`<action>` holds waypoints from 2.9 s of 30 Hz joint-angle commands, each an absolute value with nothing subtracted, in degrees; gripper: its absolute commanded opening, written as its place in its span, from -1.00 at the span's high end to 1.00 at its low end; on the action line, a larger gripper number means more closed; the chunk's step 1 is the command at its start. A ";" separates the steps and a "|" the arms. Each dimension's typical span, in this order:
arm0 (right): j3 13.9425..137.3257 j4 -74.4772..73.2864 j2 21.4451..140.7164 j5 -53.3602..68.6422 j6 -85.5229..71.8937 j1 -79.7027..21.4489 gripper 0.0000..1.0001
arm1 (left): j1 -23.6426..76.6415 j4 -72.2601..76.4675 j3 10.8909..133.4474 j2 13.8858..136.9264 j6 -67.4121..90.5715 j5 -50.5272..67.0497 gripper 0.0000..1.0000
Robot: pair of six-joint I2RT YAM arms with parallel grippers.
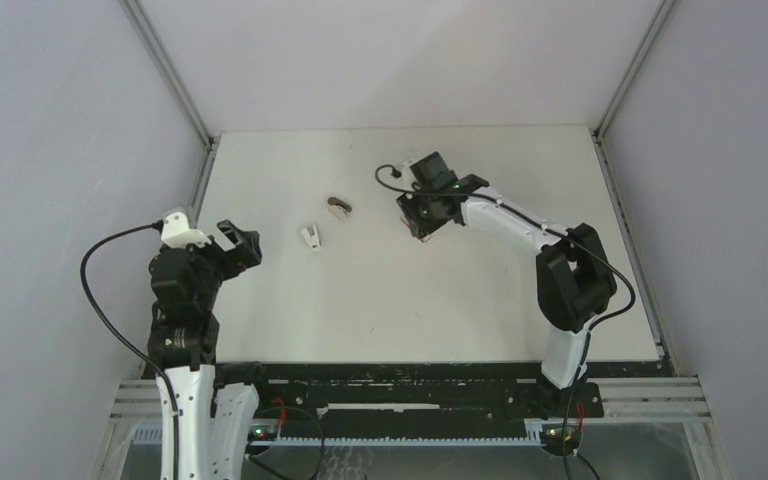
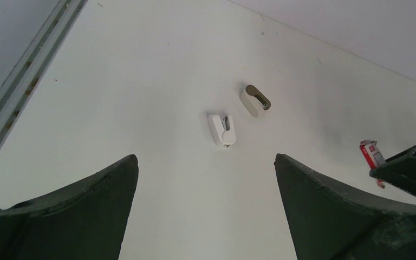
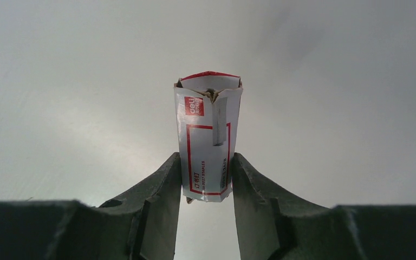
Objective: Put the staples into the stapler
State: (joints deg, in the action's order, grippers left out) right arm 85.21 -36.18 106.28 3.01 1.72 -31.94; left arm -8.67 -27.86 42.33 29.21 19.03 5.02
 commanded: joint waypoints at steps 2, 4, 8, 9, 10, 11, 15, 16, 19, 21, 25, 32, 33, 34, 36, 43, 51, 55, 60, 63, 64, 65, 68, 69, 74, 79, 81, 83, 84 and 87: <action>83.51 -34.94 106.72 2.07 1.68 -38.93 0.27 | -9.25 -26.17 42.10 30.95 20.04 7.25 -0.99; 83.22 -35.07 107.61 1.25 1.94 -40.80 0.27 | -9.30 -26.27 42.13 31.25 20.04 7.34 -0.99; 81.23 -33.83 108.28 2.18 1.81 -42.69 0.26 | -9.25 -26.39 42.15 31.97 20.00 7.17 -0.99; 80.57 -33.13 108.28 2.78 1.84 -42.98 0.26 | -9.25 -26.41 42.17 32.17 19.96 7.24 -0.99; 79.83 -32.55 108.28 3.29 1.80 -43.24 0.25 | -9.23 -26.39 42.19 32.44 19.86 7.31 -0.99; 79.06 -32.02 108.28 3.60 1.84 -43.48 0.24 | -9.27 -26.40 42.17 32.77 19.84 7.46 -0.99; 76.00 -29.73 107.96 3.77 0.71 -43.86 0.06 | -9.25 -26.21 42.18 34.17 19.82 8.33 -0.99; 75.30 -29.02 107.63 3.73 0.44 -43.86 -0.03 | -9.24 -26.17 42.19 34.49 19.78 8.46 -0.99; 73.28 -27.52 106.36 3.57 -0.38 -44.01 -0.21 | -9.19 -26.02 42.04 35.36 19.77 9.23 -0.99; 71.83 -26.34 105.30 2.15 -0.83 -44.66 -0.26 | -9.06 -25.89 41.76 35.81 19.83 9.65 -0.99; 69.50 -25.20 104.42 -0.90 -1.93 -46.14 -0.29 | -8.80 -25.93 41.73 36.67 19.73 9.62 -0.99; 68.90 -24.63 105.40 -6.77 -5.37 -46.30 -0.29 | -8.73 -26.09 41.79 36.67 19.36 8.98 -0.99; 68.90 -24.94 105.20 -7.51 -5.82 -45.91 -0.29 | -8.67 -26.06 41.83 36.63 19.32 8.99 -0.99; 68.82 -25.22 104.85 -8.19 -6.21 -45.43 -0.29 | -8.55 -25.98 41.84 36.65 19.19 9.09 -0.99; 68.09 -25.06 103.68 -9.22 -7.05 -44.14 -0.29 | -8.02 -25.52 41.76 36.81 19.08 9.55 -0.99; 66.36 -23.00 98.49 -4.62 -8.91 -38.30 -0.28 | 5.39 -24.43 44.56 41.31 15.30 7.30 -0.99; 49.69 -5.27 83.98 15.98 -16.33 -29.44 -0.29 | 21.85 -19.58 51.71 55.11 7.41 12.78 -1.00; 41.57 5.67 80.39 28.70 -22.84 -21.85 -0.28 | 27.07 -16.86 55.56 63.67 2.74 16.79 -0.98; 39.56 8.20 80.51 27.96 -25.21 -19.26 -0.24 | 33.97 -12.84 61.05 76.38 -4.70 22.08 -0.96; 38.86 7.70 79.23 24.84 -25.14 -19.24 -0.22 | 35.10 -10.38 65.55 85.14 -3.59 27.11 -0.89; 38.66 7.51 78.55 23.77 -24.98 -19.22 -0.21 | 35.52 -10.07 67.07 87.75 -3.26 28.11 -0.88; 38.33 7.23 77.81 22.88 -24.70 -19.25 -0.21 | 35.92 -9.36 68.36 90.15 -2.89 28.76 -0.88; 37.35 7.61 75.95 21.22 -24.61 -19.16 -0.22 | 36.55 -7.15 70.99 97.12 -1.58 29.64 -0.88; 36.87 7.97 75.41 21.11 -24.61 -19.16 -0.21 | 36.56 -6.51 71.63 98.87 -0.98 29.70 -0.87; 35.97 8.28 73.31 20.37 -24.54 -19.16 -0.21 | 36.57 -4.50 72.86 105.25 1.31 29.00 -0.82; 35.51 8.48 72.16 20.08 -24.54 -19.16 -0.21 | 36.56 -2.55 71.54 108.22 3.91 25.67 -0.81; 35.47 8.65 72.36 20.13 -24.73 -19.16 -0.22 | 36.56 -1.55 70.52 108.80 4.70 25.60 -0.81; 35.48 8.81 72.66 20.15 -24.83 -19.16 -0.22 | 36.56 -1.09 69.53 109.06 5.20 25.87 -0.81; 35.48 8.85 72.73 20.26 -24.93 -19.16 -0.22 | 36.57 -0.94 68.89 108.93 5.25 25.97 -0.80; 35.42 8.92 72.69 20.71 -25.17 -19.13 -0.21 | 36.56 -0.71 66.85 108.52 5.35 24.85 -0.80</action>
